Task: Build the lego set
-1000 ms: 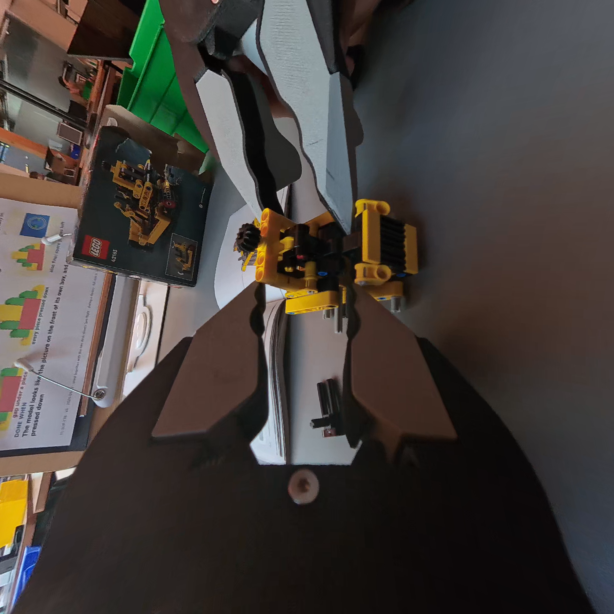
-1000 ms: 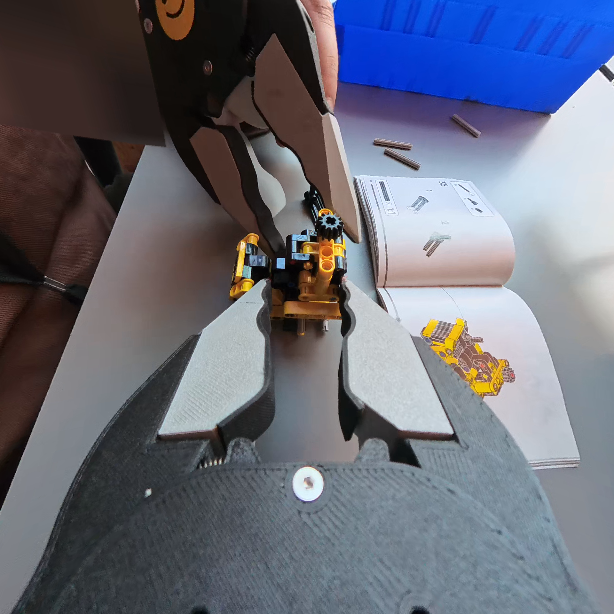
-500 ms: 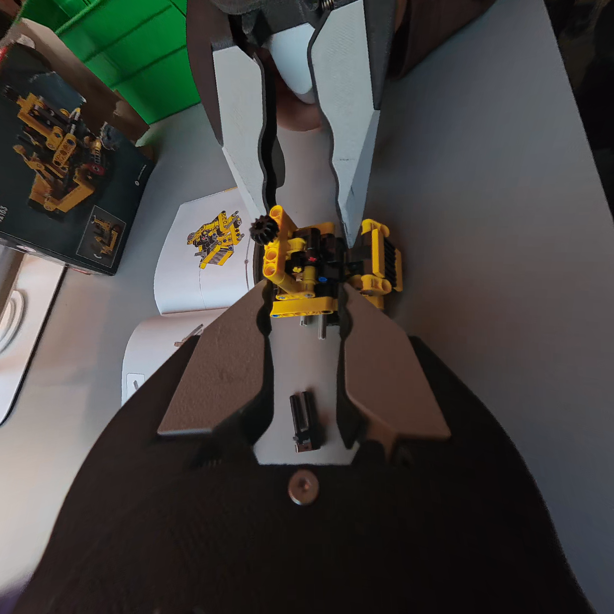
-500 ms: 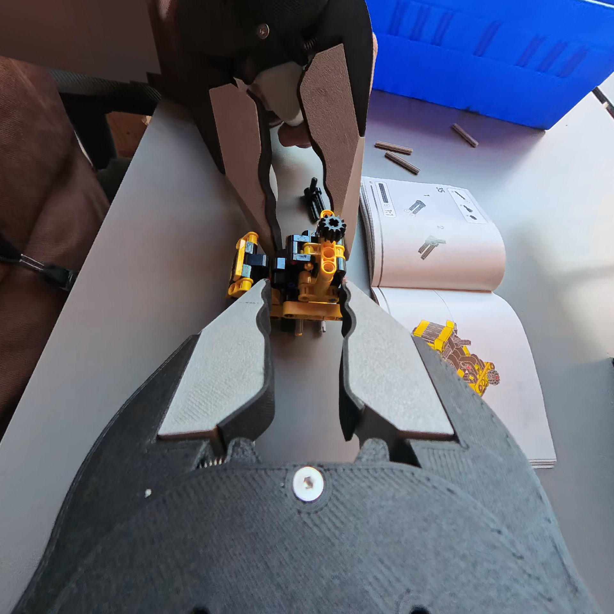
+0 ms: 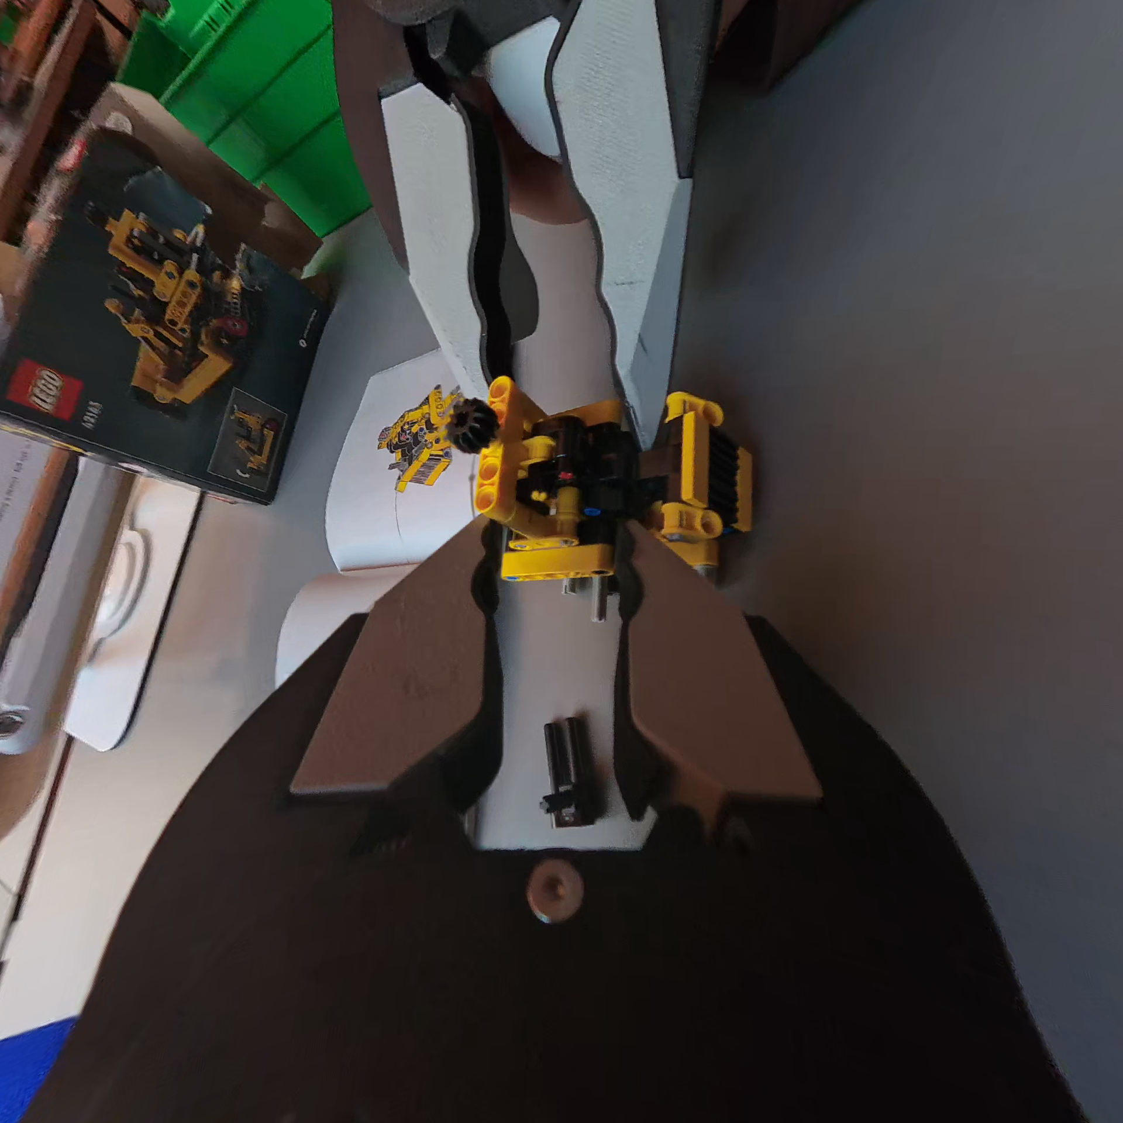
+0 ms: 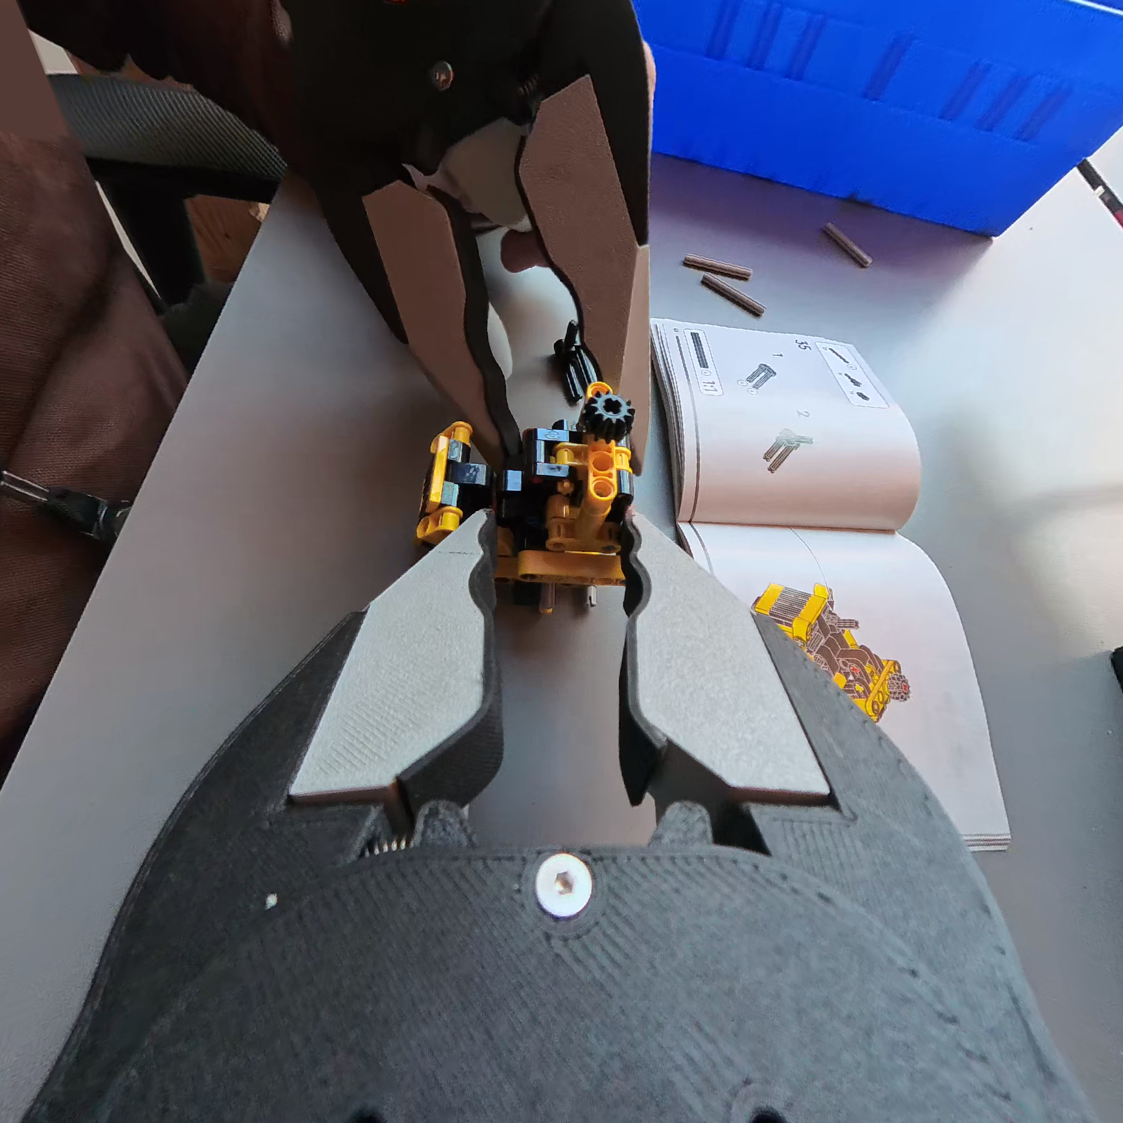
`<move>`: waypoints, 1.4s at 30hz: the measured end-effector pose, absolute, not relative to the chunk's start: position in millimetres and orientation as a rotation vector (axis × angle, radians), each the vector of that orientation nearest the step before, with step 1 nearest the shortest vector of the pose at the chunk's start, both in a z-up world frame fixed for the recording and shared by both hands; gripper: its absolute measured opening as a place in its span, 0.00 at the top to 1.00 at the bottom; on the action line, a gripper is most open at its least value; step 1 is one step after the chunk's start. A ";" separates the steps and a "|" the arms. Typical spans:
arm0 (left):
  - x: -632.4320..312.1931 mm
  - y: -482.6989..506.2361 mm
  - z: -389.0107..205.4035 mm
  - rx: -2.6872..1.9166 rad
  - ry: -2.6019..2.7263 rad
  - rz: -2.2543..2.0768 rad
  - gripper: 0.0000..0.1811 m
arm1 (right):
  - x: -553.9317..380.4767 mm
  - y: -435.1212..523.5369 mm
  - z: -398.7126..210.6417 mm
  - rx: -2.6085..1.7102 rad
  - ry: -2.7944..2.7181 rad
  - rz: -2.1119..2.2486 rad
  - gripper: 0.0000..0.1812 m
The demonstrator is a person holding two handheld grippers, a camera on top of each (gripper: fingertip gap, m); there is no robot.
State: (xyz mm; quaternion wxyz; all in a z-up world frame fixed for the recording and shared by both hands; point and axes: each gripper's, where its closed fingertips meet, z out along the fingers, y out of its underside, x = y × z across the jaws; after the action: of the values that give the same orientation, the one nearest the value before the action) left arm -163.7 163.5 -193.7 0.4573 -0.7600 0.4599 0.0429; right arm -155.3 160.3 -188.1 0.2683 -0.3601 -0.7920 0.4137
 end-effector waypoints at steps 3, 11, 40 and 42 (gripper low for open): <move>-162.2 163.1 -195.7 -1.936 1.073 -0.017 0.82 | -154.7 160.7 -188.5 -0.977 -2.139 1.117 0.79; -155.8 161.2 -195.5 -1.986 0.995 -0.183 0.81 | -152.3 162.2 -187.6 -0.865 -2.121 0.969 0.78; -159.6 162.7 -198.5 -1.956 1.026 0.013 0.82 | -151.3 159.2 -181.7 -1.162 -2.118 1.339 0.83; -159.7 162.9 -198.4 -1.956 1.025 -0.001 0.82 | -151.6 159.6 -181.8 -1.146 -2.113 1.319 0.83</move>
State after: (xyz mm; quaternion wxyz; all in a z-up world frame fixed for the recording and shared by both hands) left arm -159.7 162.9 -198.4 0.4501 -0.7910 0.4144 -0.0003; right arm -151.6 159.6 -181.8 0.1985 -0.4095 -0.7554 0.4714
